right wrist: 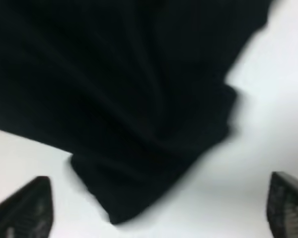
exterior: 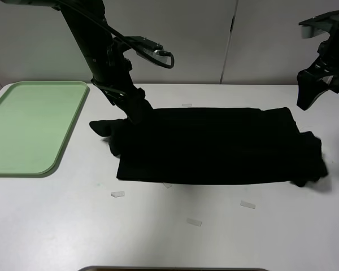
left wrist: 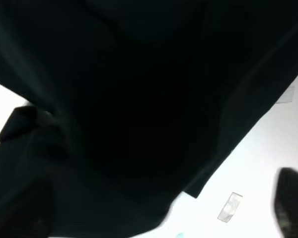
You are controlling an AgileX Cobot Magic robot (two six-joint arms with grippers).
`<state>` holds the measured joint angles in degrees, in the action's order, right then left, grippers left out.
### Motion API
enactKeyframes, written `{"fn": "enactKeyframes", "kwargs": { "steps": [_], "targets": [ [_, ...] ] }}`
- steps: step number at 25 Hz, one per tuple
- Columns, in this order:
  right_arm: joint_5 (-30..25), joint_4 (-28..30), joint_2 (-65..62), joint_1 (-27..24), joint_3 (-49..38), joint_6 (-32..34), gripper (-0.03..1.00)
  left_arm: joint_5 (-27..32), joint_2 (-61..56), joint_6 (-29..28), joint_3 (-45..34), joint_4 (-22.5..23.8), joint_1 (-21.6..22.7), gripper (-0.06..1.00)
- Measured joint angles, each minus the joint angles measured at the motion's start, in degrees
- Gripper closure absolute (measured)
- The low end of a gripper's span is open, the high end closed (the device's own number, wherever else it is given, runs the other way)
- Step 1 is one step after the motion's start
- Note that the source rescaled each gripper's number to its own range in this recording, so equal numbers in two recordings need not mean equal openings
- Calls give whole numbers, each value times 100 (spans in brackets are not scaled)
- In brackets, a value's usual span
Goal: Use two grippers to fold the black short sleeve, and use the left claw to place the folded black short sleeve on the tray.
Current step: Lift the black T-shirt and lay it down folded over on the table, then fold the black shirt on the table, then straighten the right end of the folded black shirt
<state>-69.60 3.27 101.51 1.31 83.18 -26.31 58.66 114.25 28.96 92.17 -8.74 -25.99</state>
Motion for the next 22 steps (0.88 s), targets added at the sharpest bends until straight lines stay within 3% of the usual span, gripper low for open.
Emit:
{"fn": "enactKeyframes", "kwargs": {
  "steps": [4, 11, 22],
  "targets": [
    [0, 77, 0, 0, 0, 121, -3, 0, 0, 0, 0, 1, 0, -4],
    [0, 58, 0, 0, 0, 125, -3, 5, 0, -5, 0, 1, 0, -5],
    [38, -409, -444, 0, 37, 170, -3, 302, -422, -729, 254, 152, 0, -6]
  ]
}}
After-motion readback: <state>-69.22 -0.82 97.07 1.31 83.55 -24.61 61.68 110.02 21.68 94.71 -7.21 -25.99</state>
